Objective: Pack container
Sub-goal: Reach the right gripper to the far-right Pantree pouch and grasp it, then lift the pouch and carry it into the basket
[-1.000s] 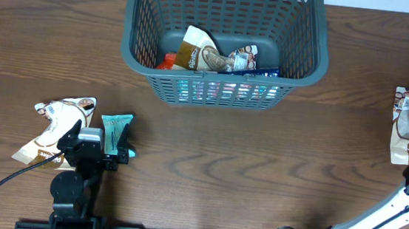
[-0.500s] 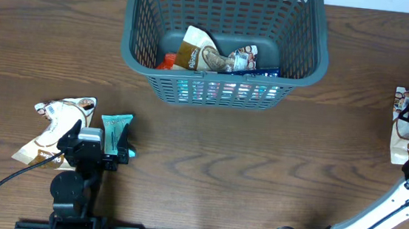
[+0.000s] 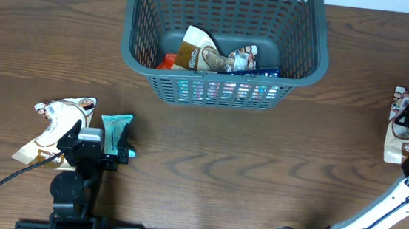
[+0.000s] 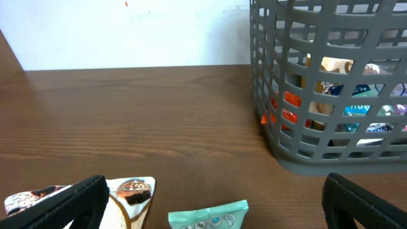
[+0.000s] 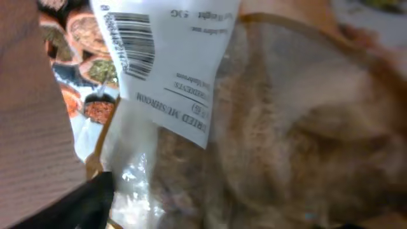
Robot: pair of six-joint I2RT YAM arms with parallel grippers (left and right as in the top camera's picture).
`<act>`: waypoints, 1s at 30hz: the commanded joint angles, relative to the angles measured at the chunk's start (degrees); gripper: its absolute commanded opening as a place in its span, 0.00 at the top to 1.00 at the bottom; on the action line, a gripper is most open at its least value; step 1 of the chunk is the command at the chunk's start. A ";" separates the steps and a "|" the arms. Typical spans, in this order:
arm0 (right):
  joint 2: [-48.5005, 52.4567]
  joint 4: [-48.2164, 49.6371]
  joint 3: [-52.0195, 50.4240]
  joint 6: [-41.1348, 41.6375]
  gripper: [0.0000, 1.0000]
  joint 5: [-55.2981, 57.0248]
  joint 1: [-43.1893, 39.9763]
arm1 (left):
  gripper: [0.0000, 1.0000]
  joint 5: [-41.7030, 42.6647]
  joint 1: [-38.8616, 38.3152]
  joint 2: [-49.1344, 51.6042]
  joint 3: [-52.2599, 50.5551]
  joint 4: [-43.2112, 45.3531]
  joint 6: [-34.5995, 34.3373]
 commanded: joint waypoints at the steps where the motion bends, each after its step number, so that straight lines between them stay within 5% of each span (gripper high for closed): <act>1: 1.27 -0.44 -0.26 0.33 0.41 -0.42 0.35 | 0.01 1.25 -0.24 0.00 -0.94 -1.88 -0.72; 2: 1.27 -0.50 -0.26 0.33 0.47 -0.61 0.35 | 0.02 1.27 -0.24 0.00 -0.94 -1.88 -0.72; 4: 1.25 -0.66 -0.24 0.35 0.76 -1.51 0.35 | 0.01 1.27 -0.24 0.00 -0.94 -1.88 -0.74; 10: 0.94 -1.03 -0.22 1.27 0.99 -5.95 0.90 | 0.01 1.29 -0.24 0.00 -0.94 -1.86 -0.76; 30: -23.26 0.28 16.11 4.13 0.99 -11.50 14.36 | 0.01 1.29 -0.24 0.00 -0.94 -1.86 -0.76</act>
